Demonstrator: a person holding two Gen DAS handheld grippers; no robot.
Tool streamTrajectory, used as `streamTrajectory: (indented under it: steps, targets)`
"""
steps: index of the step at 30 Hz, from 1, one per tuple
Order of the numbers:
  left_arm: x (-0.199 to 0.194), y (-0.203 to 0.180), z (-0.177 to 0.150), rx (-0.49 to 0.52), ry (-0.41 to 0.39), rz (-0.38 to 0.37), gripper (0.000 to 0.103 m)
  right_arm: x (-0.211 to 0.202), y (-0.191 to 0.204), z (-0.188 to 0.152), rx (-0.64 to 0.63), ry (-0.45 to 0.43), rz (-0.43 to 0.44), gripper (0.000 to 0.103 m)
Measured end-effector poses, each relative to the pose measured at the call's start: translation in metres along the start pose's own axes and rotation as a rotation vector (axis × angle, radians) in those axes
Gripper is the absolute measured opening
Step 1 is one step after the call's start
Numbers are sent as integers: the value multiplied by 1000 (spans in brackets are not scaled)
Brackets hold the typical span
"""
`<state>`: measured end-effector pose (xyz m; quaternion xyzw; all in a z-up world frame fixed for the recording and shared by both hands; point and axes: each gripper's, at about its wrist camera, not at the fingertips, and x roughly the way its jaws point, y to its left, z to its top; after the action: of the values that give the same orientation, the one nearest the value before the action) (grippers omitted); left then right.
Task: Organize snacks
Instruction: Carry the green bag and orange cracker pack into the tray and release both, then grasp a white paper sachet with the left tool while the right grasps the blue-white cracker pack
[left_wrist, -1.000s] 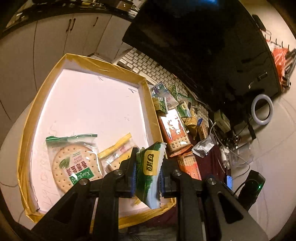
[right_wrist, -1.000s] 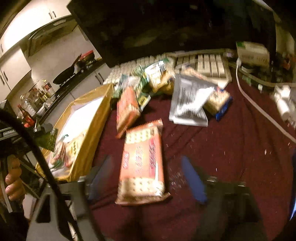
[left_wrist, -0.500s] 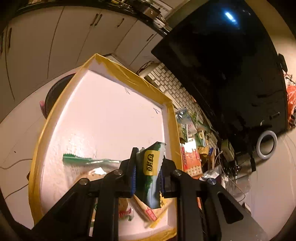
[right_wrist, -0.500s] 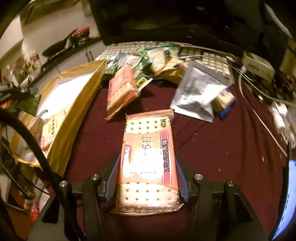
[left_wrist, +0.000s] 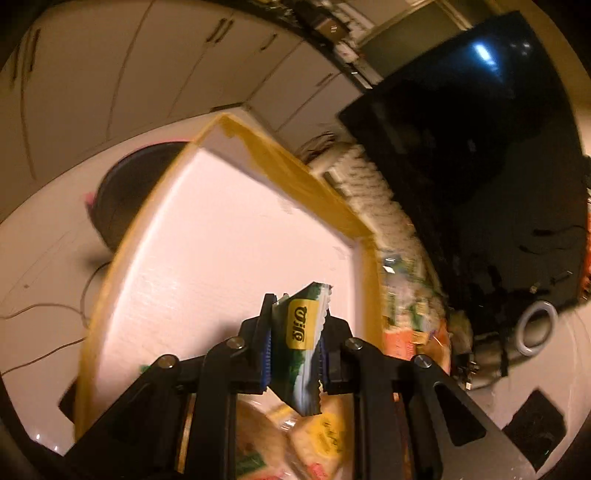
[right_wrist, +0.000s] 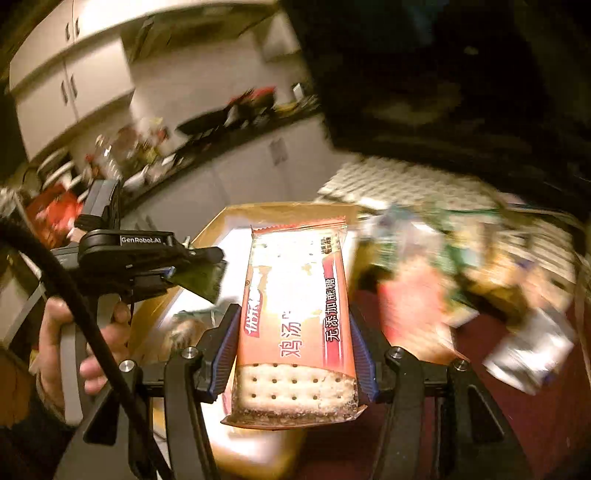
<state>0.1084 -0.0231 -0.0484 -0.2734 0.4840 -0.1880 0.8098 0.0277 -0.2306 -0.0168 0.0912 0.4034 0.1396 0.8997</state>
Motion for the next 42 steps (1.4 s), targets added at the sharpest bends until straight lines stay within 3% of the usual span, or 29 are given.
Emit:
streamTrajectory:
  steps: [3,6,9,13,14,15,17,18,24,28,31,35,39,42]
  targets:
    - [4,3,2,-10,23,-11,21,33,8,9,-8,77,-12,55]
    - [9,0,3,-2,38,35,21,50,13,11,-11,123,-19,55]
    - [18,3,6,-37,75,97,21,57,15,9,-20,152,-41,55]
    - [23,11,6,-88,92,101,26,64,18,9,-25,166,-60,56]
    - [21,13,7,-99,88,88,39,63,17,9,-25,164,-52,57]
    - [19,14,7,-105,82,76,58,61,17,9,-22,152,-35,59]
    - [13,14,6,-117,52,32,74,49,13,9,-2,107,3,72]
    - [10,11,5,-110,43,10,79,44,13,8,5,89,12,73]
    - [-22,-30,-15,73,-79,27,83,-10,-6,-7,45,-64,114,76]
    - [-41,-65,-39,220,-158,58,87,-43,-33,-30,100,-160,132,82]
    - [-48,-93,-62,341,-186,70,88,-60,-60,-53,160,-168,110,82]
    - [-38,-120,-85,449,-136,38,88,-80,-94,-75,257,-177,60,82]
    - [-15,-147,-104,526,-59,0,88,-103,-130,-88,341,-204,-83,82]
    - [3,-169,-121,583,11,-8,88,-110,-161,-91,412,-215,-137,82]
